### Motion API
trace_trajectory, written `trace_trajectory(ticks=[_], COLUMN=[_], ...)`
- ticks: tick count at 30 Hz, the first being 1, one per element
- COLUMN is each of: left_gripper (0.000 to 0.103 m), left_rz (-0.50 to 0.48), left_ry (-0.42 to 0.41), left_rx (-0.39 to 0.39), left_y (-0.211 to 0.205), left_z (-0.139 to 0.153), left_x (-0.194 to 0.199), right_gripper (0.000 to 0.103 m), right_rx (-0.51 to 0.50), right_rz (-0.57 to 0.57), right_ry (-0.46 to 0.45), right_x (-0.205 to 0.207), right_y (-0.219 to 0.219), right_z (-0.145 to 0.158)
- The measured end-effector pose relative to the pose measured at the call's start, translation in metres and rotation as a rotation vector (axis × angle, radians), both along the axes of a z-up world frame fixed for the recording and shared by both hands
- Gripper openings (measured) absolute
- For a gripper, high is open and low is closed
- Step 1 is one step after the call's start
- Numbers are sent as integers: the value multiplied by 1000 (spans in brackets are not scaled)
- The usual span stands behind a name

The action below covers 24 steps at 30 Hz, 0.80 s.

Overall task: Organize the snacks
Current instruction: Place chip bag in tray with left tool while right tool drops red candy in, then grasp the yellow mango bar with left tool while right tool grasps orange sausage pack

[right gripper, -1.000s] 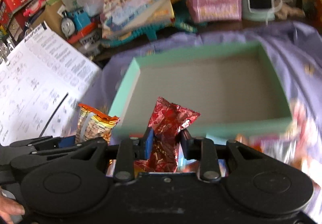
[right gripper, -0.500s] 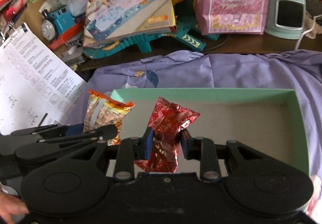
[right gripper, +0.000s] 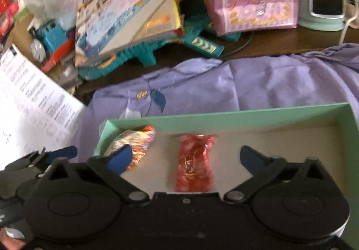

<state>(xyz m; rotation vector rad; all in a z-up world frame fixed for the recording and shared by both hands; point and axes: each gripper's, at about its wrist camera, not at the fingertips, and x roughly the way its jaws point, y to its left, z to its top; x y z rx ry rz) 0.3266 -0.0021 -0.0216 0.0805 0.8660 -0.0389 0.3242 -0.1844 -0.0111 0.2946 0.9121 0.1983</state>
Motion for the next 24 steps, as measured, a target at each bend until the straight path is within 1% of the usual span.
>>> trace_trajectory(ticks=[4, 8, 11, 17, 21, 24], left_gripper=[103, 103, 103, 103, 103, 103], left_rz=[7, 20, 26, 16, -1, -12], left_ry=[15, 32, 50, 76, 93, 112], left_rx=[-27, -40, -58, -57, -69, -74], left_y=[4, 7, 8, 5, 4, 4], left_z=[9, 15, 16, 21, 22, 18], left_x=[-8, -24, -40, -80, -112, -138], right_gripper=[103, 103, 103, 103, 103, 103], right_rx=[-4, -37, -39, -45, -54, -96], right_rz=[-22, -28, -30, -23, -11, 10], right_ry=[17, -2, -8, -42, -75, -90], right_x=[-11, -34, -51, -94, -131, -158], right_y=[-7, -12, -14, -14, -13, -10], right_z=[4, 14, 22, 39, 46, 47])
